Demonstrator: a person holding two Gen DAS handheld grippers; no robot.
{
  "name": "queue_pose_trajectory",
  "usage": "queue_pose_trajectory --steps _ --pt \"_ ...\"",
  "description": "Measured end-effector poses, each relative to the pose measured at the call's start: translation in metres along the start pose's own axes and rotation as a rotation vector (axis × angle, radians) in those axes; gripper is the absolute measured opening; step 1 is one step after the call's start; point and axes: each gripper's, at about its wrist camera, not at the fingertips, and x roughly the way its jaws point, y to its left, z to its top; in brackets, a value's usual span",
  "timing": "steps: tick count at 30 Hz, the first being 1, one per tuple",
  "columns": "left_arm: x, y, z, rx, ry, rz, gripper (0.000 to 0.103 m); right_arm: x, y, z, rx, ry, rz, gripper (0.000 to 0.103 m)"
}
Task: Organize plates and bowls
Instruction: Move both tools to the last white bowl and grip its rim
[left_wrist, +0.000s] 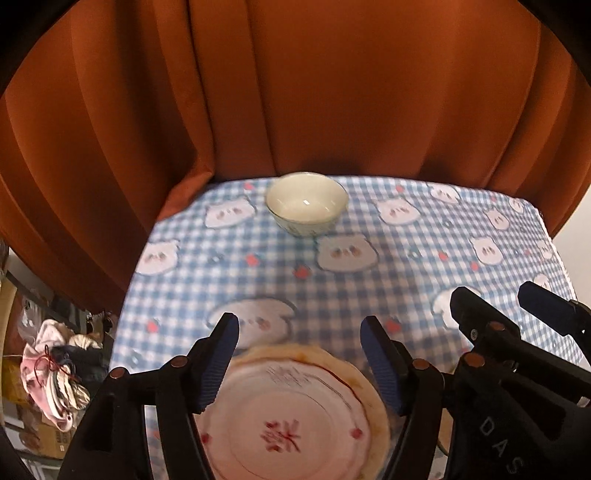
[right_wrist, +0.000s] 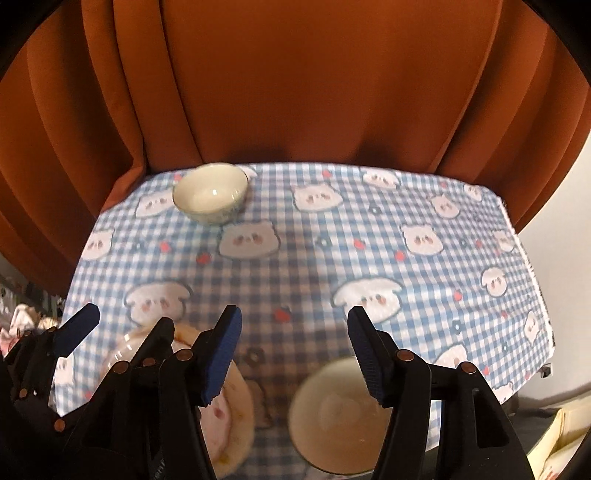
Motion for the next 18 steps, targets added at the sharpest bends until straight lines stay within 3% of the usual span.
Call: queue_pose_trajectory --steps 6,18 --pt "-0.001 0.026 0.039 0.005 -0.031 -0.015 0.075 -0.008 0.022 0.030 0.053 -0.044 -0.035 0.076" --pt "0.046 0.031 0.094 0.017 -0.034 -0.030 0.078 0.019 0.039 0.087 0.072 -0.064 -0.032 0.078"
